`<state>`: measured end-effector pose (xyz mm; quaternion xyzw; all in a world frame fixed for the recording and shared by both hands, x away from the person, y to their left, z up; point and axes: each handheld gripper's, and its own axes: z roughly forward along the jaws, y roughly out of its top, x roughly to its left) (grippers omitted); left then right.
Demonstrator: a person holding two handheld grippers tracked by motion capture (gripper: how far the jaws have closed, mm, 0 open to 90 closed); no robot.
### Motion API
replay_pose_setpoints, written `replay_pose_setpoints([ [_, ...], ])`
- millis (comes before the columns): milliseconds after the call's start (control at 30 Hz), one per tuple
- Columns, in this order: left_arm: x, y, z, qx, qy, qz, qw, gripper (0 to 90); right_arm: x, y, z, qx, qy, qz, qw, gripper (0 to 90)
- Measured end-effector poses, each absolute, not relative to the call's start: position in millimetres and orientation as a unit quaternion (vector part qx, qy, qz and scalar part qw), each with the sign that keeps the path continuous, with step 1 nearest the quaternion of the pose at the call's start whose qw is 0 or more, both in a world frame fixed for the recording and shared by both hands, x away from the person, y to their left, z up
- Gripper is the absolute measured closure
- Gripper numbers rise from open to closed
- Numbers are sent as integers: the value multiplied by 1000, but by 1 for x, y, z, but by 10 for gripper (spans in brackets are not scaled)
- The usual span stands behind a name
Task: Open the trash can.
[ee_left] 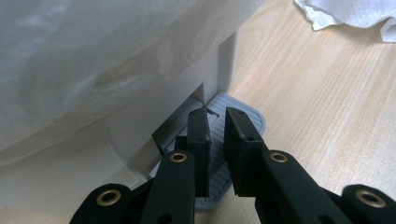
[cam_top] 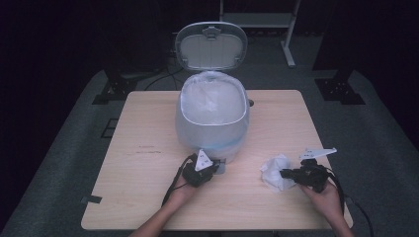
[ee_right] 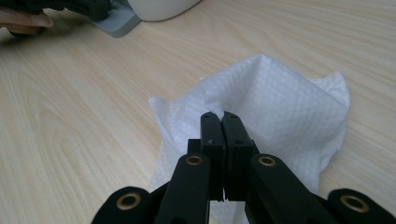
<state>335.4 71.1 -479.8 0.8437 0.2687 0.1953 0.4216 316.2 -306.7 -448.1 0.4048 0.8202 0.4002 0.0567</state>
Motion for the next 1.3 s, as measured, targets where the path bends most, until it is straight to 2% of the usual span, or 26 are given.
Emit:
replay_pose_setpoints([
  [1300, 335, 71, -480, 843, 270, 197, 423, 805, 297, -326, -347, 372, 801, 462, 82, 888],
])
